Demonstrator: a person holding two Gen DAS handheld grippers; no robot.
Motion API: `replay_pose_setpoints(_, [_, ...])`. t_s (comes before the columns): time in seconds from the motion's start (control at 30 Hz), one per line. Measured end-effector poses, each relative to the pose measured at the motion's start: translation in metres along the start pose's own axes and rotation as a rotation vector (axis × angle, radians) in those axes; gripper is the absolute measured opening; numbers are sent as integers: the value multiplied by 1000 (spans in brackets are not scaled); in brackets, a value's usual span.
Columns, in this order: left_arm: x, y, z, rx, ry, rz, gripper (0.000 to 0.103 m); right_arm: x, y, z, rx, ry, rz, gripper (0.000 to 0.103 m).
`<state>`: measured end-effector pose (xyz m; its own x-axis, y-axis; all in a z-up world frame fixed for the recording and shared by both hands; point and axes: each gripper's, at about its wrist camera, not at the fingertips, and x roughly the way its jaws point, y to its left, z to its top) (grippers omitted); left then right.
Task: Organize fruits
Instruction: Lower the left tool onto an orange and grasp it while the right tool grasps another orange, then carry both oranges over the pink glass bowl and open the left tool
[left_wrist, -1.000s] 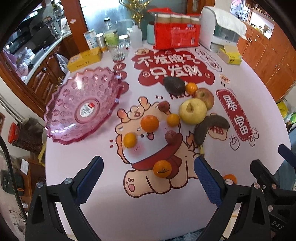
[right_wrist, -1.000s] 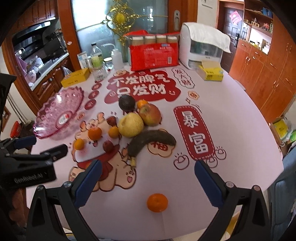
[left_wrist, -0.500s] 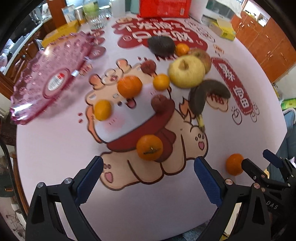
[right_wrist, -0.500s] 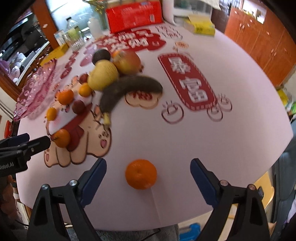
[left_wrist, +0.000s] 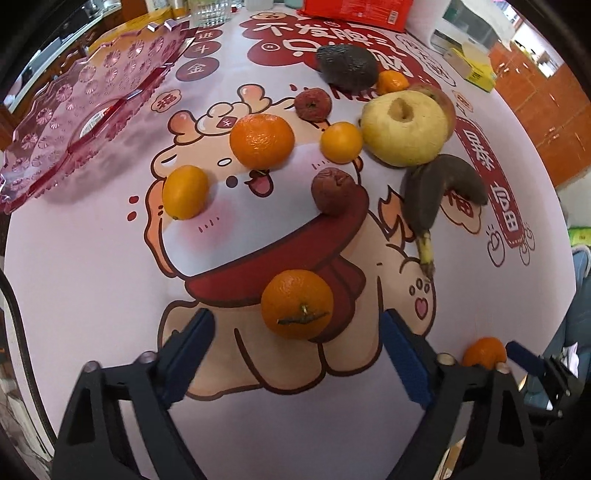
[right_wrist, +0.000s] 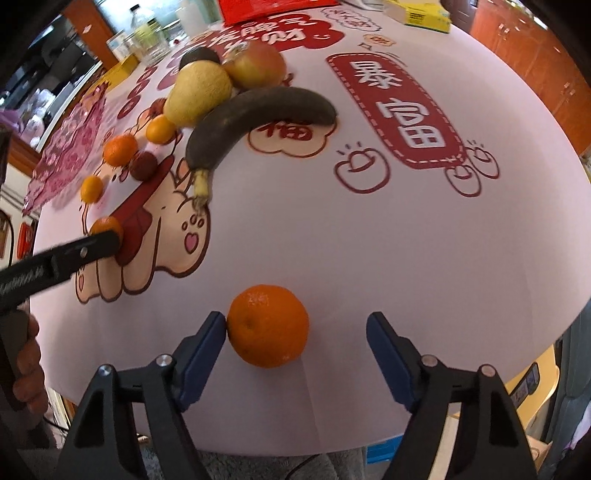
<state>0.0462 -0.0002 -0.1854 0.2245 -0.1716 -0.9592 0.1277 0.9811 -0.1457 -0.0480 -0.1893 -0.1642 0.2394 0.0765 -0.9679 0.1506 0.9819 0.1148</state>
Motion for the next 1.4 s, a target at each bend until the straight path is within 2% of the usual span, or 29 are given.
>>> replay_pose_setpoints(0.03, [2,0,0,-3,1,-1,79,2,0,1,-6,6,0,75])
replay_pose_setpoints(0.1, [6,0,1,-7,-1,-7,71,7,0,0,-11,20,4,65])
replay_pose_setpoints(0.2, [11,-1,3,-5,-4,-3,60,6,1,-1,-20,17,18,61])
replay_pose_setpoints(0.3, [12,-6,3,4,-19,15,49,4,4,-2,-43,11,45,45])
replay_pose_setpoints(0.33, [13,-8,4,9,-23,23,41,5,8,-1,-55,9,36,45])
replay_pose_setpoints(0.37, [13,-8,4,14,-24,28,39,5,10,-2,-64,7,29,45])
replay_pose_setpoints(0.6, [11,-10,3,-2,-9,10,37,4,10,-1,-72,11,31,43])
replay_pose_setpoints(0.83, [-34,-12,8,27,-52,16,37,-18,22,13,-112,-28,33,42])
replay_pose_setpoints(0.97, [-79,-6,19,38,-111,25,37,-56,46,33,-187,-117,37,42])
replay_pose_setpoints(1.2, [-165,17,43,72,-275,67,37,-129,99,78,-367,-301,46,42])
replay_pose_setpoints(1.4, [-212,64,66,44,-395,120,37,-177,164,133,-467,-407,106,42])
